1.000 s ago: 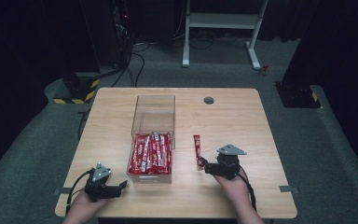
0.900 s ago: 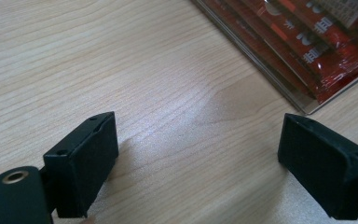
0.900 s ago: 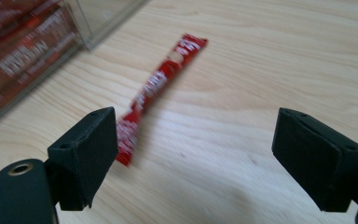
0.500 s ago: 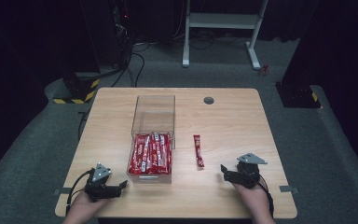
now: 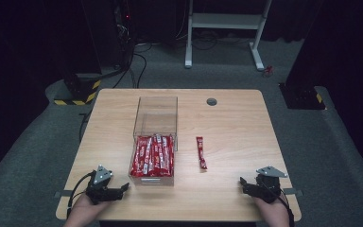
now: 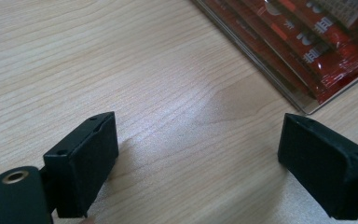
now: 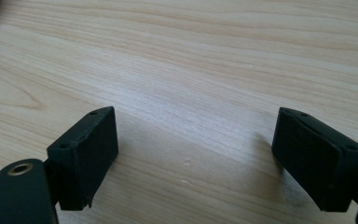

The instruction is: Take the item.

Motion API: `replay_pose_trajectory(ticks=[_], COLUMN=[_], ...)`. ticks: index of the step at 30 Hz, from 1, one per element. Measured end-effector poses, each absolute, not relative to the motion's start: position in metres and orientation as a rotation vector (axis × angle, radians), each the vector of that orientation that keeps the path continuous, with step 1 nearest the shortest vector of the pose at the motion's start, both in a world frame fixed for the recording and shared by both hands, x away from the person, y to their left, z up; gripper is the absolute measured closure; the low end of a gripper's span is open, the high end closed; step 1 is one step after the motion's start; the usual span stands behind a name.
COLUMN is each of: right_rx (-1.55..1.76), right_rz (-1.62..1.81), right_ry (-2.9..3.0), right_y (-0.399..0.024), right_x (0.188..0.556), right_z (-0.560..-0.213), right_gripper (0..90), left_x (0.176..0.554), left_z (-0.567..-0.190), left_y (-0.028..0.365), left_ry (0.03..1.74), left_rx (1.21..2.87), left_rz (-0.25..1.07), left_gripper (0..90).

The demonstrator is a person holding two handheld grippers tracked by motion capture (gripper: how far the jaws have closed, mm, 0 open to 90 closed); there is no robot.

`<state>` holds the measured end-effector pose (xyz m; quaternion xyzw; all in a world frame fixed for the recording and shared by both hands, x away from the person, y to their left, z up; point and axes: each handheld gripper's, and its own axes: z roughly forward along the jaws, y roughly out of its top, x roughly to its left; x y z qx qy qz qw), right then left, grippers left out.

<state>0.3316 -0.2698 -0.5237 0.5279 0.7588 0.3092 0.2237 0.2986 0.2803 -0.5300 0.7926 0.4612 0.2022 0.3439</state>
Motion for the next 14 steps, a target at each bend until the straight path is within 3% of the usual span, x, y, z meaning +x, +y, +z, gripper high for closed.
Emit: replay_pose_trajectory(ticks=[14], right_rx=[1.506], right_rz=[0.840], right_ry=[2.048], right_y=[-0.266], right_x=[0.344], right_z=[-0.524], right_gripper=[14.2], left_x=[0.299], left_z=[-0.530], left_y=[0.280], left_ry=[1.200], left_rx=[2.054], left_rz=[0.527], left_gripper=[12.4])
